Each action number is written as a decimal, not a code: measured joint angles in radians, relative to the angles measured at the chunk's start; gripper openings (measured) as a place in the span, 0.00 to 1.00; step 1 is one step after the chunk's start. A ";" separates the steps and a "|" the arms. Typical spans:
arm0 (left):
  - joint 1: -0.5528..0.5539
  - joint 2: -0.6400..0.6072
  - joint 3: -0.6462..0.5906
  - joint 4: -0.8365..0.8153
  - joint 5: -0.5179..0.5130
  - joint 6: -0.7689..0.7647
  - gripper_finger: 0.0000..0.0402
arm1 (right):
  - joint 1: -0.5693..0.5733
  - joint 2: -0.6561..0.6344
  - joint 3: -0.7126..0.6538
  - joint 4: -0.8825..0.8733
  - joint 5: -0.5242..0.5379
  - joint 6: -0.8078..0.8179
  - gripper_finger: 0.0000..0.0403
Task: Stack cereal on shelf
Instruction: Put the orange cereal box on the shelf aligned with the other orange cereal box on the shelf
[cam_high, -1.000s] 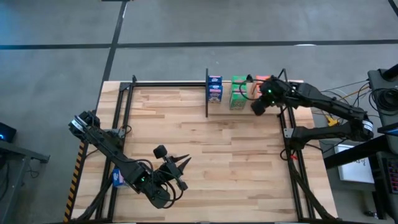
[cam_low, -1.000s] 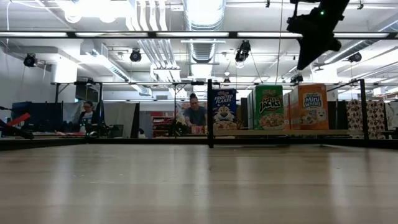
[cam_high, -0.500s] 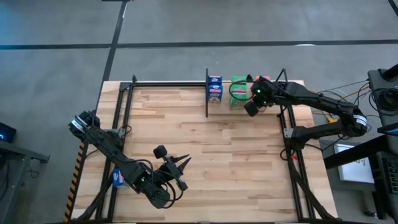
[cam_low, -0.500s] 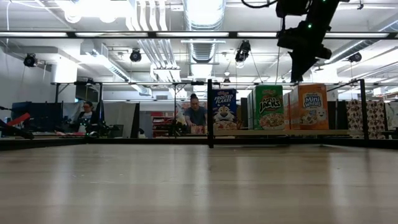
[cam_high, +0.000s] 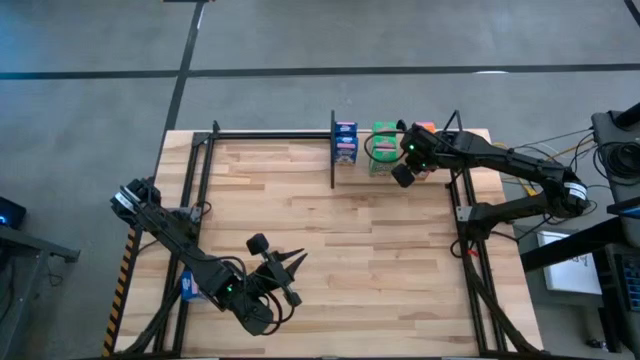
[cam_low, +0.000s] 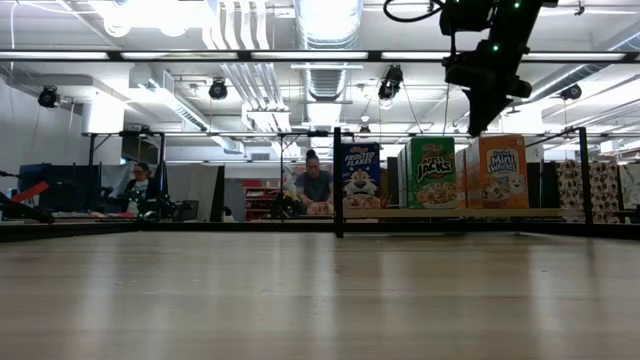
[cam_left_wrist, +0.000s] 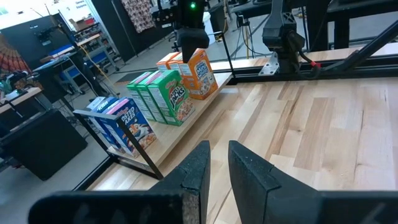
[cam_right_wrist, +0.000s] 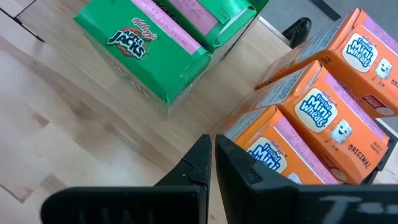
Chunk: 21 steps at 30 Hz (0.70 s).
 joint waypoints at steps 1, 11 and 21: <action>0.000 0.000 0.000 0.000 0.000 0.000 0.10 | 0.000 0.000 0.000 -0.002 0.000 0.000 0.03; 0.000 0.000 0.000 0.000 0.000 0.000 0.10 | 0.000 0.000 -0.002 -0.022 0.001 0.001 0.03; 0.000 0.000 0.000 0.000 0.026 0.000 0.10 | 0.000 0.000 -0.002 -0.050 0.001 0.003 0.03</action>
